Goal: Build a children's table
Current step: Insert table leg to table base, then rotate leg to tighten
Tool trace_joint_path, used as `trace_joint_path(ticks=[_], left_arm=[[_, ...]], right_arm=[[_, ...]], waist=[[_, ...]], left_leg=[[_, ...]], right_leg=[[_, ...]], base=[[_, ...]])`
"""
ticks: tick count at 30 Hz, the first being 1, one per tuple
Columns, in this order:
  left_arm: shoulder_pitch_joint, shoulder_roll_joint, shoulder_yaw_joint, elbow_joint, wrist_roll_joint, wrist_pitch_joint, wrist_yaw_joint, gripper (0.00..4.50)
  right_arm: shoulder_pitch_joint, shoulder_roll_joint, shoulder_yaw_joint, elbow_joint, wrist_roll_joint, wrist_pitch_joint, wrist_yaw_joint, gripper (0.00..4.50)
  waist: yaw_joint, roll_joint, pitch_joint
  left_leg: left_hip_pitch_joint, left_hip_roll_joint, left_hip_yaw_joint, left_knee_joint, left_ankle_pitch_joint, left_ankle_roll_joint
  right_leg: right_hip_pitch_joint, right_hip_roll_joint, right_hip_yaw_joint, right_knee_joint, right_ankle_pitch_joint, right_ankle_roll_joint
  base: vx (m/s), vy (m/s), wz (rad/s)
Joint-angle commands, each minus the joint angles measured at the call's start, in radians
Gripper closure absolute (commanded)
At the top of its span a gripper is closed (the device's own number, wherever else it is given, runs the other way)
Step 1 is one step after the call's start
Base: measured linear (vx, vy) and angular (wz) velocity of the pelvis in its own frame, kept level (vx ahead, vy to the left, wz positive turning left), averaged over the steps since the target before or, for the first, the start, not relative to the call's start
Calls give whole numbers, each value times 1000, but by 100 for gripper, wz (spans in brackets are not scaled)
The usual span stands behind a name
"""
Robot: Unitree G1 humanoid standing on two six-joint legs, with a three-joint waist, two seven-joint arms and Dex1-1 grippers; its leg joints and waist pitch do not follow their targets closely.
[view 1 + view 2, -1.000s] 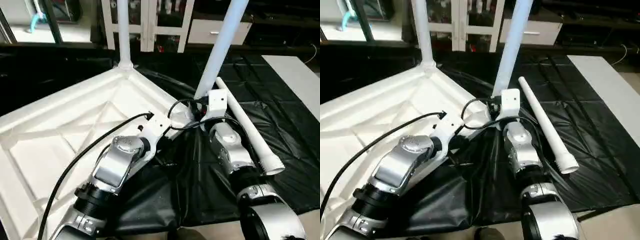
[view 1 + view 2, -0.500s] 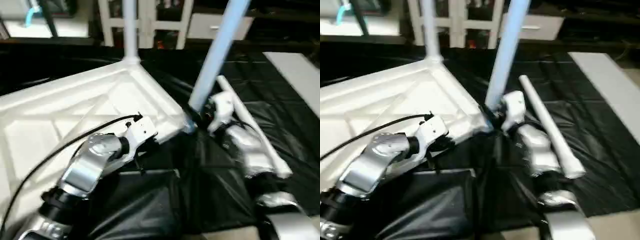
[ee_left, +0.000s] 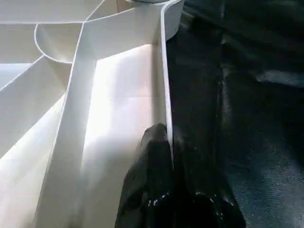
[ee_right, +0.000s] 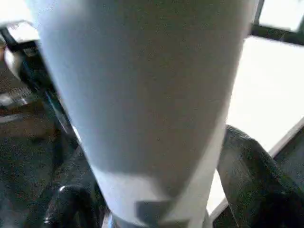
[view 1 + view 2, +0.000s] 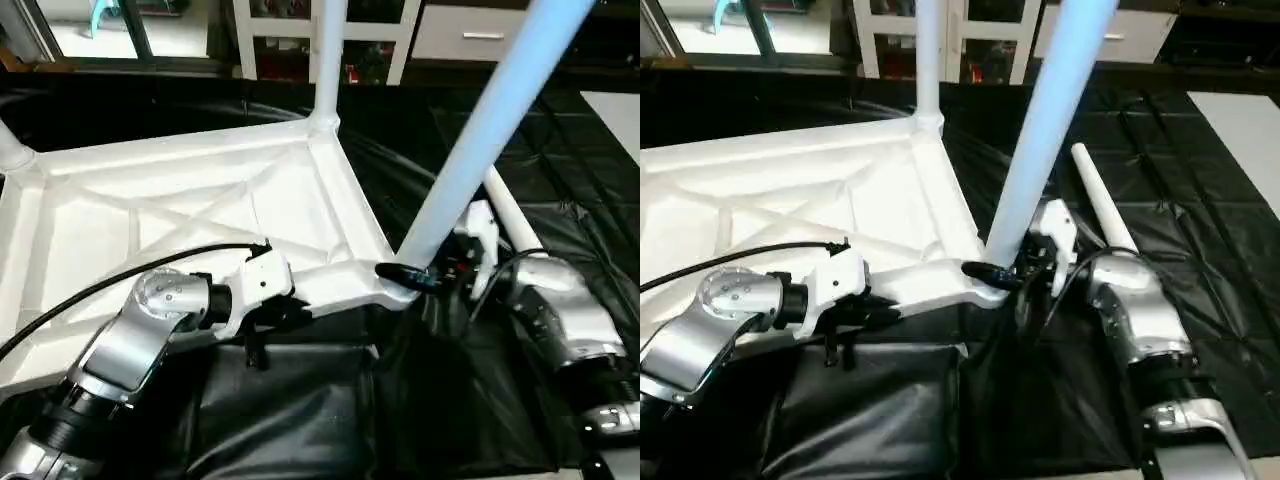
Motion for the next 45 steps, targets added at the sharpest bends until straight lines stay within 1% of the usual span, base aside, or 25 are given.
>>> trace_joint_path(ticks=[1, 2, 5, 6, 8, 10, 11, 12, 14, 15, 16, 17, 20, 25, 28, 29, 32, 33, 34, 37, 40, 42, 43, 44, 45], left_arm=[[35, -1, -46, 37, -28, -3, -46, 450], [35, -2, -39, 44, -30, -4, -50, 450], [34, 0, -35, 43, -36, -1, -57, 450], [34, 1, -35, 42, -39, 1, -60, 450], [33, 3, -35, 41, -40, 3, -63, 450], [32, 5, -37, 42, -39, 2, -65, 450], [32, 6, -38, 42, -38, 2, -65, 450], [32, 6, -38, 43, -38, 2, -66, 450], [30, 7, -41, 43, -34, 3, -70, 450], [30, 7, -42, 43, -33, 4, -72, 450], [30, 7, -42, 43, -31, 4, -74, 450], [30, 8, -43, 43, -31, 3, -75, 450], [30, 11, -44, 45, -31, 2, -74, 450], [32, 13, -45, 46, -29, 0, -72, 450], [32, 11, -44, 51, -26, -1, -70, 450], [31, 9, -43, 53, -26, -1, -68, 450], [29, 8, -43, 57, -24, -2, -66, 450], [29, 8, -43, 57, -24, -2, -66, 450], [27, 5, -40, 59, -23, 2, -59, 450], [24, 1, -37, 61, -21, 6, -49, 450], [17, -18, -32, 74, -3, 14, -2, 450], [-1, -52, -30, 95, 32, 61, 77, 450], [-1, -52, -30, 95, 32, 61, 77, 450], [-9, -63, -30, 102, 42, 83, 101, 450], [-34, -112, -23, 115, 63, 160, 181, 450]], right_arm=[[8, -25, -48, -39, 34, 14, 14, 137], [21, -31, -49, -55, 37, 19, 27, 137], [34, -39, -43, -59, 37, 28, 48, 137], [38, -44, -37, -57, 35, 28, 55, 152], [43, -51, -24, -46, 25, 27, 64, 162], [48, -54, -12, -39, 16, 34, 73, 172], [48, -56, -4, -36, 9, 36, 76, 197], [49, -56, -2, -36, 6, 38, 78, 197], [51, -54, 12, -34, -4, 48, 89, 218], [52, -53, 14, -33, -6, 50, 92, 218], [52, -52, 18, -32, -7, 55, 96, 240], [53, -50, 20, -32, -8, 62, 101, 240], [49, -48, 22, -28, -8, 69, 104, 249], [45, -46, 19, -20, -11, 68, 102, 253], [46, -42, 18, -17, -17, 70, 88, 254], [47, -39, 18, -16, -20, 70, 81, 254], [52, -34, 20, -18, -21, 74, 77, 255], [52, -34, 20, -18, -21, 74, 77, 255], [55, -26, 20, -11, -32, 78, 59, 255], [52, -18, 18, 4, -47, 81, 27, 255], [41, 2, 19, 50, -99, 84, -74, 255], [25, 36, 11, 105, -141, 95, -206, 255], [25, 36, 11, 105, -141, 95, -206, 255], [19, 46, 8, 122, -151, 100, -246, 256], [0, 88, 2, 176, -182, 100, -369, 256]], waist=[[1, -7, -58], [2, -9, -60], [3, -9, -60], [2, -9, -59], [3, -6, -60], [2, -9, -58], [2, -9, -59], [2, -9, -59], [2, -8, -60], [2, -8, -61], [2, -8, -62], [3, -4, -66], [4, -6, -69], [5, -7, -69], [5, -6, -68], [5, -6, -66], [3, -7, -65], [3, -7, -65], [3, -6, -64], [2, -8, -65], [0, -8, -61], [-5, -10, -57], [-7, -10, -56], [-9, -12, -55], [-8, -11, -53]], left_leg=[[36, 99, -36, -61, 29, 202], [35, 97, -35, -59, 34, 204], [34, 97, -35, -57, 26, 204], [32, 96, -35, -57, 15, 200], [32, 95, -35, -57, -16, 186], [31, 95, -35, -58, -44, 172], [31, 95, -36, -58, -56, 163], [32, 95, -35, -57, -58, 159], [32, 95, -36, -57, -56, 156], [32, 95, -36, -56, -42, 159], [32, 95, -36, -55, -35, 161], [33, 94, -36, -53, -17, 167], [30, 93, -36, -49, 10, 187], [30, 94, -36, -47, -2, 186], [31, 95, -37, -49, -23, 174], [32, 95, -37, -51, -47, 160], [33, 94, -37, -52, -83, 138], [33, 94, -37, -52, -83, 138], [32, 94, -37, -53, -94, 129], [30, 92, -37, -51, -84, 129], [30, 92, -37, -54, -114, 116], [29, 92, -40, -58, -156, 88], [32, 90, -41, -59, -189, 63], [33, 90, -42, -60, -205, 51], [34, 89, -43, -60, -233, 33]], right_leg=[[38, -72, 47, -29, 60, -301], [39, -73, 48, -28, 62, -303], [39, -74, 48, -29, 46, -301], [39, -74, 48, -30, 29, -301], [38, -73, 48, -33, -12, -301], [38, -73, 49, -36, -49, -299], [38, -74, 49, -37, -68, -297], [38, -73, 49, -38, -71, -295], [38, -73, 49, -36, -65, -295], [38, -72, 49, -33, -47, -297], [38, -71, 49, -32, -37, -298], [40, -70, 48, -29, -6, -303], [43, -72, 47, -23, 40, -313], [43, -72, 46, -23, 18, -316], [42, -71, 46, -26, -13, -313], [41, -71, 46, -29, -42, -310], [41, -71, 48, -33, -80, -303], [41, -71, 48, -33, -80, -303], [41, -72, 49, -35, -94, -298], [41, -72, 50, -33, -78, -298], [38, -72, 50, -39, -125, -293], [36, -72, 51, -45, -189, -281], [33, -72, 51, -50, -246, -267], [33, -72, 51, -52, -274, -261], [32, -74, 53, -58, -323, -246]], base=[[0, 0, 0], [0, 0, 0], [0, 0, 0], [0, 0, 0], [0, 0, 0], [0, 0, 0], [0, 0, 0], [0, 0, 0], [0, 0, 0], [0, 0, 0], [0, 0, 0], [0, 0, 0], [0, 0, 0], [0, 0, 0], [0, 0, 0], [0, 0, 0], [0, 0, 0], [0, 0, 0], [0, 0, 0], [0, 0, 0], [0, 0, 0], [0, 0, 0], [0, 0, 0], [0, 0, 0], [0, 0, 0]])
